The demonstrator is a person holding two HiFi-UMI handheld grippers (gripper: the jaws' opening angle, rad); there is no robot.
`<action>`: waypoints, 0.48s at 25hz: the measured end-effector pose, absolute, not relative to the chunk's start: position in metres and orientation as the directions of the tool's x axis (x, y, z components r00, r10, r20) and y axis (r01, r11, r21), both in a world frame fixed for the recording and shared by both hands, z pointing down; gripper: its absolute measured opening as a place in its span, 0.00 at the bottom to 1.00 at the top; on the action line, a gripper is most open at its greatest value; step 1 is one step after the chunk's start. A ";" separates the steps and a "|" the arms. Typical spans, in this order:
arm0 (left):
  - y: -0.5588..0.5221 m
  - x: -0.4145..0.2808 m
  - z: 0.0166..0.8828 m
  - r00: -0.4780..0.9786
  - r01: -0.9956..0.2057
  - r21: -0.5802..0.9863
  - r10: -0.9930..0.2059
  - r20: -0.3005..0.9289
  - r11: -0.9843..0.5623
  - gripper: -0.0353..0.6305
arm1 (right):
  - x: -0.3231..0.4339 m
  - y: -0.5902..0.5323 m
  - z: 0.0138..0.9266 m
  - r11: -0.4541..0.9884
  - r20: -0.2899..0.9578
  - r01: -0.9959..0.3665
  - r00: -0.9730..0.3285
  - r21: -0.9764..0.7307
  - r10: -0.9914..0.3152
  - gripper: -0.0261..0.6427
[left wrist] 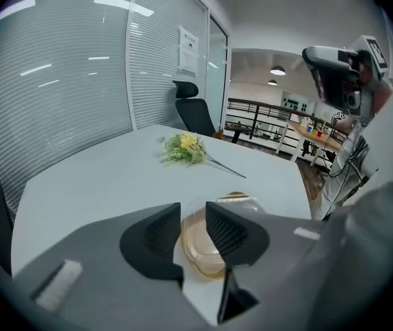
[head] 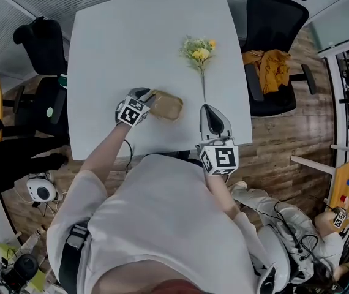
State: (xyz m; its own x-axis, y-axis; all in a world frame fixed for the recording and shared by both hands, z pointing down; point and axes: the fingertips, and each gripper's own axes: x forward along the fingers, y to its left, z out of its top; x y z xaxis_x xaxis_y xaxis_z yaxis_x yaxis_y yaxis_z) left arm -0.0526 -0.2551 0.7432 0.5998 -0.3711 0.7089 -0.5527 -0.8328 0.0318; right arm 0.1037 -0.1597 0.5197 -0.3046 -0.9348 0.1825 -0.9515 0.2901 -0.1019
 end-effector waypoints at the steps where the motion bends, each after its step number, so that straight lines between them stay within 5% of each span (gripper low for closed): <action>1: -0.256 -0.052 0.747 0.598 -0.545 0.035 -0.358 0.717 -0.838 0.24 | 0.104 -0.159 0.520 0.288 0.184 -0.952 -0.303 -0.102 -0.935 0.05; 12: -0.269 -0.029 0.759 0.670 -0.360 0.131 -0.158 0.726 -0.924 0.24 | 0.114 -0.152 0.526 0.252 0.208 -0.962 -0.269 -0.107 -0.940 0.05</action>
